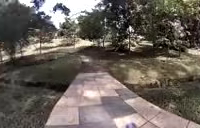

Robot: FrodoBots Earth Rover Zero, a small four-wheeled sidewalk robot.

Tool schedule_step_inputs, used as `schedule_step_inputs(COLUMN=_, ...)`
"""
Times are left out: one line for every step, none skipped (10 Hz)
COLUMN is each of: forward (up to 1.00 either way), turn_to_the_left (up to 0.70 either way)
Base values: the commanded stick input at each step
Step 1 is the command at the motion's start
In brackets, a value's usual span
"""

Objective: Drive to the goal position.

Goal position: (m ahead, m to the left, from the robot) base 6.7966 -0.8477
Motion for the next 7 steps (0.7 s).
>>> schedule_step_inputs(forward=0.0, turn_to_the_left=0.0)
schedule_step_inputs(forward=0.0, turn_to_the_left=0.0)
schedule_step_inputs(forward=0.0, turn_to_the_left=0.0)
schedule_step_inputs(forward=0.0, turn_to_the_left=0.0)
schedule_step_inputs(forward=0.0, turn_to_the_left=0.36)
schedule_step_inputs(forward=0.0, turn_to_the_left=0.73)
schedule_step_inputs(forward=0.0, turn_to_the_left=1.0)
